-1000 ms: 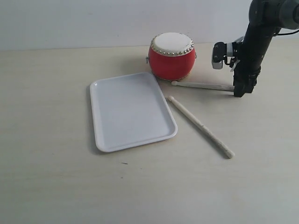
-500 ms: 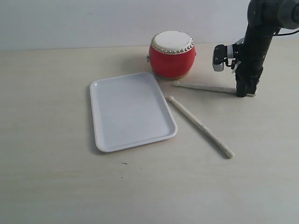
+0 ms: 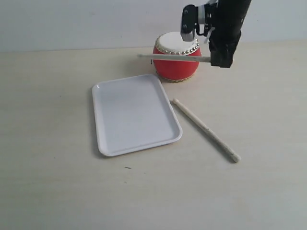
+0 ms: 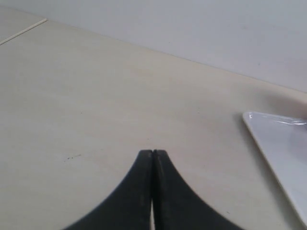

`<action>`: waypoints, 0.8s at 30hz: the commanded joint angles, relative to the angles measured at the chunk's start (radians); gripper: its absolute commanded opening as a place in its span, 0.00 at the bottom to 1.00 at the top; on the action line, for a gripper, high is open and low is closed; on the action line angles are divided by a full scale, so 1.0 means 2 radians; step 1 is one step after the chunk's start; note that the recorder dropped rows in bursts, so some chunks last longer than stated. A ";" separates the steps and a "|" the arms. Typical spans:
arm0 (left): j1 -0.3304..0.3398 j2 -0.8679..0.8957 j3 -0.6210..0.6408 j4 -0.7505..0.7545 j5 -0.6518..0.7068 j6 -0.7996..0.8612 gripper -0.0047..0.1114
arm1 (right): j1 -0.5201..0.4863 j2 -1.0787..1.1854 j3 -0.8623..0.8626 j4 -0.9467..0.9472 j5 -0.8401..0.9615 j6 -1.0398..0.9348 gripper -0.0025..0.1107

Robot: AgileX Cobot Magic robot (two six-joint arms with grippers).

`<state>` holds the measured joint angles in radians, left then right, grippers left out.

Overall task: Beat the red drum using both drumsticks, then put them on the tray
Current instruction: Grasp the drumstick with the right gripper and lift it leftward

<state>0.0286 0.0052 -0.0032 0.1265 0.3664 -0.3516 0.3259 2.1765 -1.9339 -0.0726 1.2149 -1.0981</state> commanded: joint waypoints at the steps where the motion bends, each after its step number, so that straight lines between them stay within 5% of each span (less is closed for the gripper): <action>1: -0.003 0.001 0.002 -0.004 -0.001 0.002 0.04 | 0.006 -0.052 0.004 0.073 0.003 0.059 0.02; 10: -0.003 0.001 0.002 -0.004 -0.001 0.002 0.04 | 0.000 -0.087 0.035 0.395 0.003 0.089 0.02; 20: -0.003 0.001 0.002 -0.001 -0.003 0.005 0.04 | 0.000 -0.087 0.206 0.650 0.003 -0.140 0.02; 24: -0.003 0.001 0.002 0.001 -0.100 -0.005 0.04 | 0.000 -0.087 0.262 0.721 0.003 -0.227 0.02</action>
<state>0.0286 0.0052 0.0007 0.1437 0.3216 -0.3356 0.3305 2.0075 -1.4703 1.2442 1.2218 -1.4201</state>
